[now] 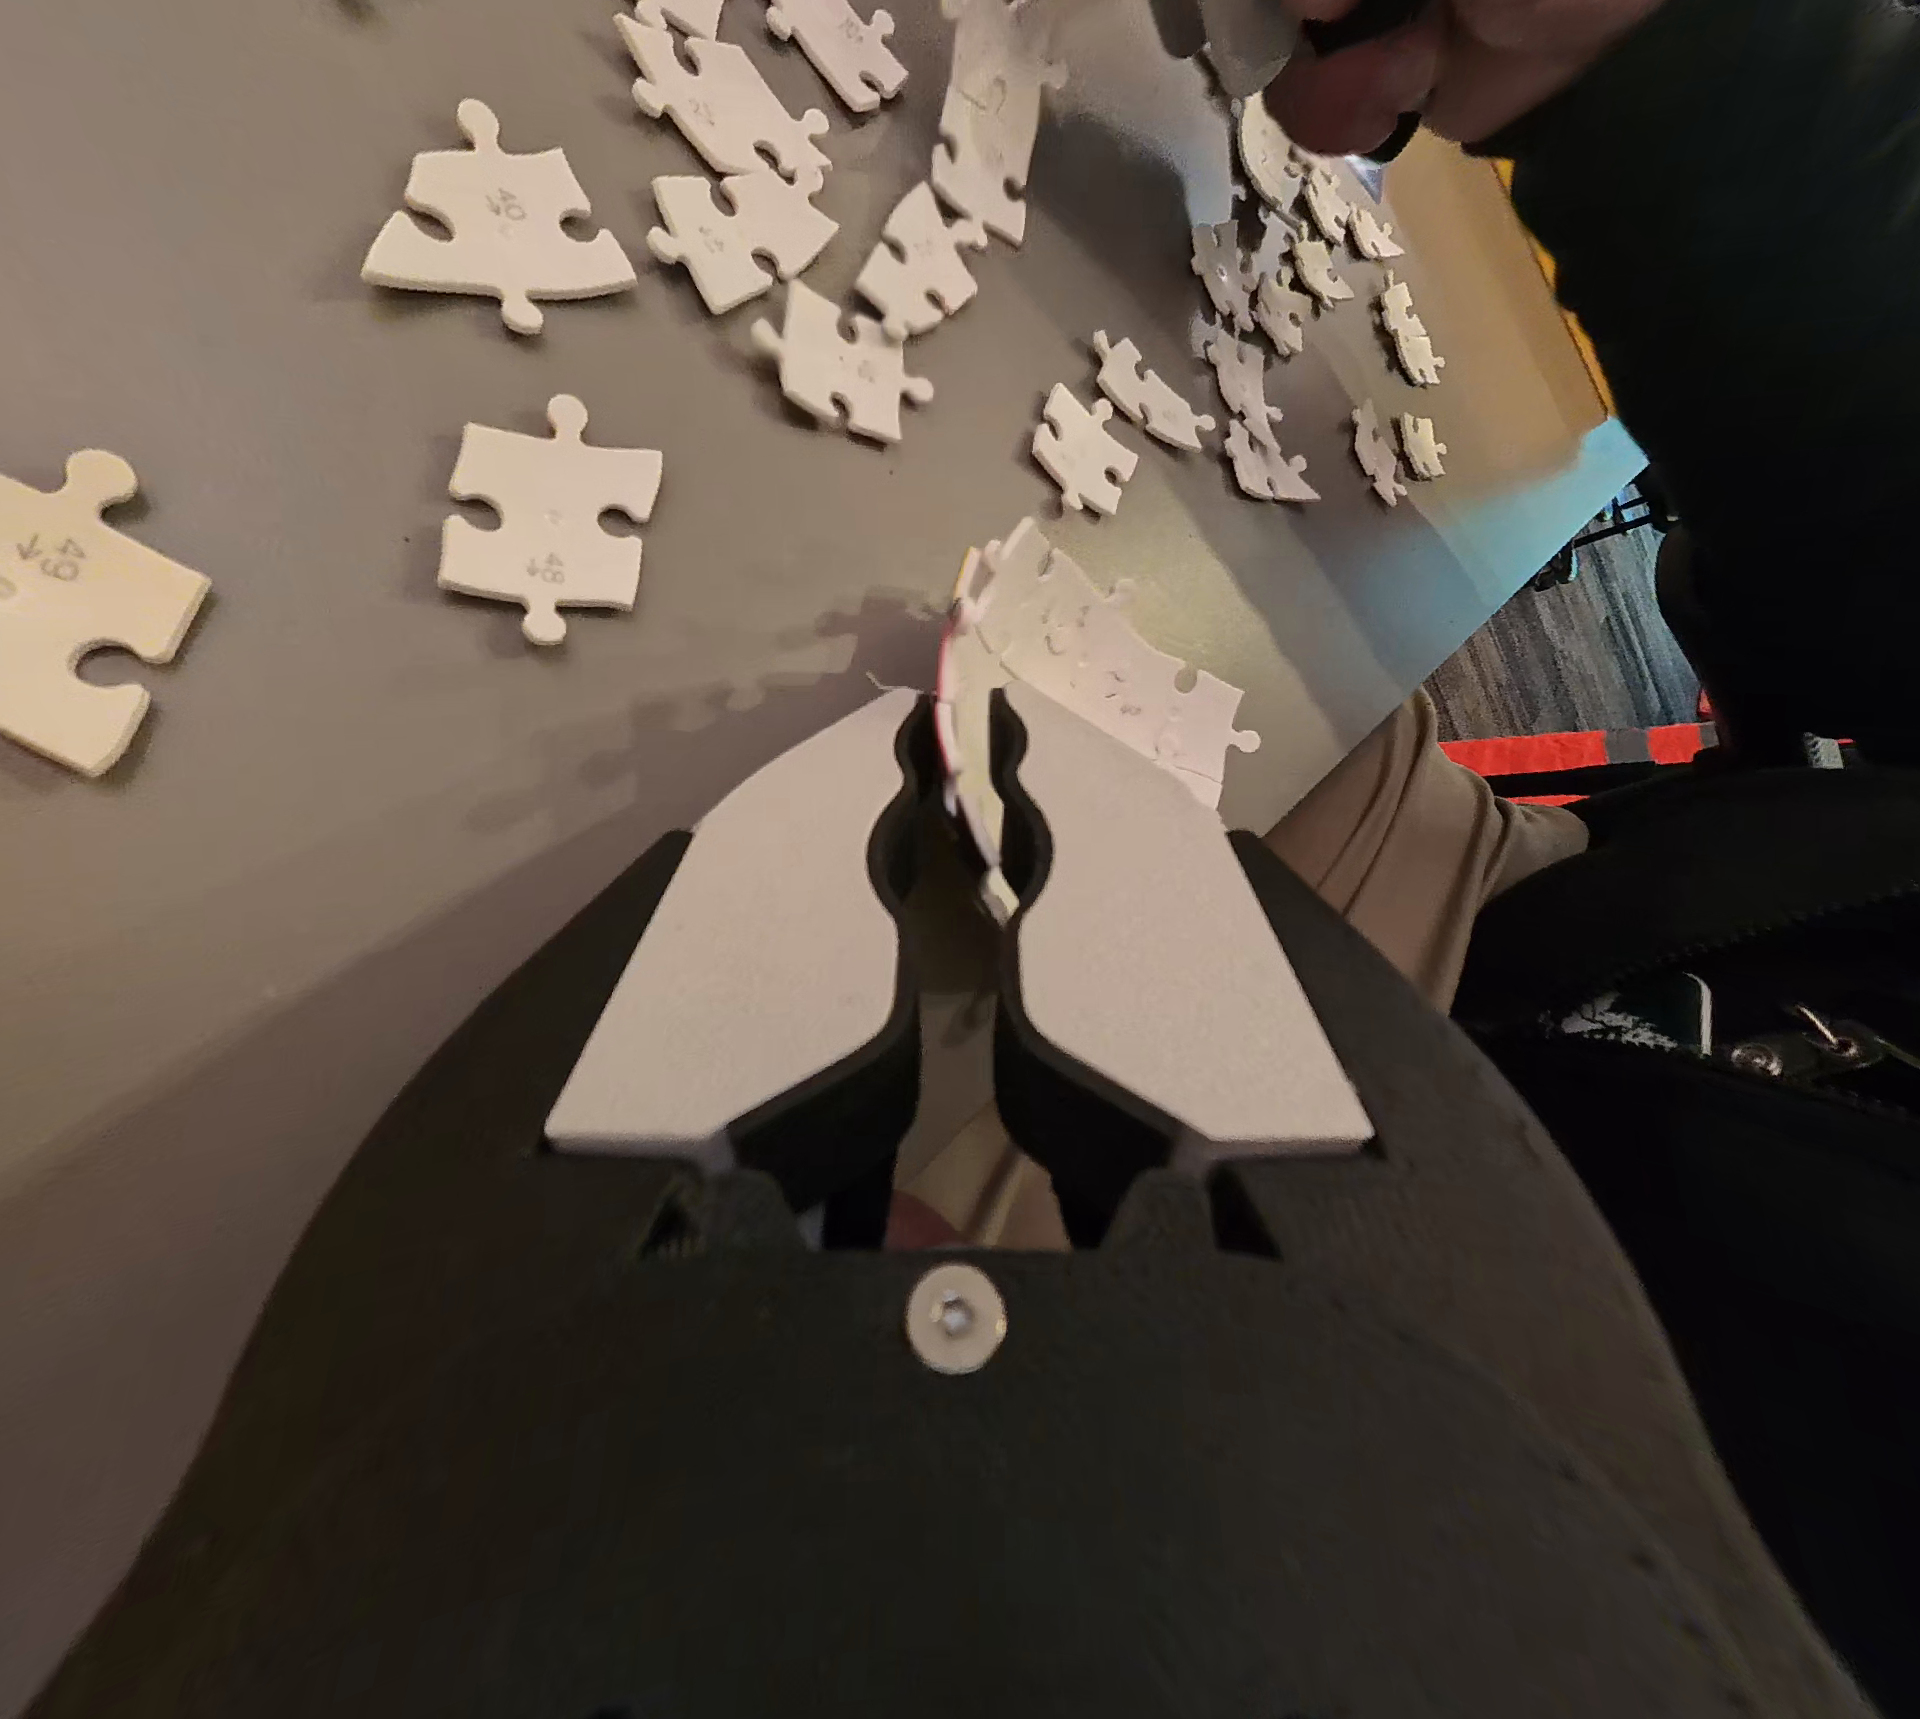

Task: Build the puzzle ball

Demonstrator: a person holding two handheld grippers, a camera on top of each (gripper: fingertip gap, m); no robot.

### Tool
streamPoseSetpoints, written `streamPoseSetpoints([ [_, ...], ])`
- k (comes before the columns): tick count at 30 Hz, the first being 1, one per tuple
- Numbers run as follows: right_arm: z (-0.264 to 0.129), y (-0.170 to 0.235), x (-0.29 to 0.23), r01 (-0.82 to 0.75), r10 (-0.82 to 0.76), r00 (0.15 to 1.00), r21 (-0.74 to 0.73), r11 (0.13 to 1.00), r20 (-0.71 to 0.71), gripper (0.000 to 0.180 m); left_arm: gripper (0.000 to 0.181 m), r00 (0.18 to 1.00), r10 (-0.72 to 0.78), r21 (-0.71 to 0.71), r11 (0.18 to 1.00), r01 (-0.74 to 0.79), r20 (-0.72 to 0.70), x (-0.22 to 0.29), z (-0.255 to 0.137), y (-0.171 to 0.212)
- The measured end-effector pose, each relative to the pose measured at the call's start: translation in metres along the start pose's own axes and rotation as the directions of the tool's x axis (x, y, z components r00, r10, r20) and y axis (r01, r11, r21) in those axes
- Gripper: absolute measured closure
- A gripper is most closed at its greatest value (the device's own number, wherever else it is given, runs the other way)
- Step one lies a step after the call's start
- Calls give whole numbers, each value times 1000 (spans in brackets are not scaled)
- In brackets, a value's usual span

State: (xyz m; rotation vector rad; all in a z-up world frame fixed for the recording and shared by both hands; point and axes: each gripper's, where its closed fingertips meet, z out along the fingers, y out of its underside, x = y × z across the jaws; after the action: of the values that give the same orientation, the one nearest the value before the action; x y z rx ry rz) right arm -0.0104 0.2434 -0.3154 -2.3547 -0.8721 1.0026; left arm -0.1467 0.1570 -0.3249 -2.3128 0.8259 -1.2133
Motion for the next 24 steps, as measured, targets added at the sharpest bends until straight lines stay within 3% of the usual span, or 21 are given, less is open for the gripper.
streamPoseSetpoints([
  [8, -3, -19, -41, 23, -30, 996, 83, 996, 79, 180, 164, 1000, 23, 5, 1000, -23, 5, 0, -1, -2],
  [14, 16, -27, -85, 18, -39, 993, 185, 983, 110, 179, 162, 998, 55, -2, 999, -55, 6, 0, -3, -4],
  [24, 44, -19, -96, 11, -11, 1000, 264, 964, -1, 180, 157, 986, 166, -48, 985, -167, -24, 0, 1, -12],
])
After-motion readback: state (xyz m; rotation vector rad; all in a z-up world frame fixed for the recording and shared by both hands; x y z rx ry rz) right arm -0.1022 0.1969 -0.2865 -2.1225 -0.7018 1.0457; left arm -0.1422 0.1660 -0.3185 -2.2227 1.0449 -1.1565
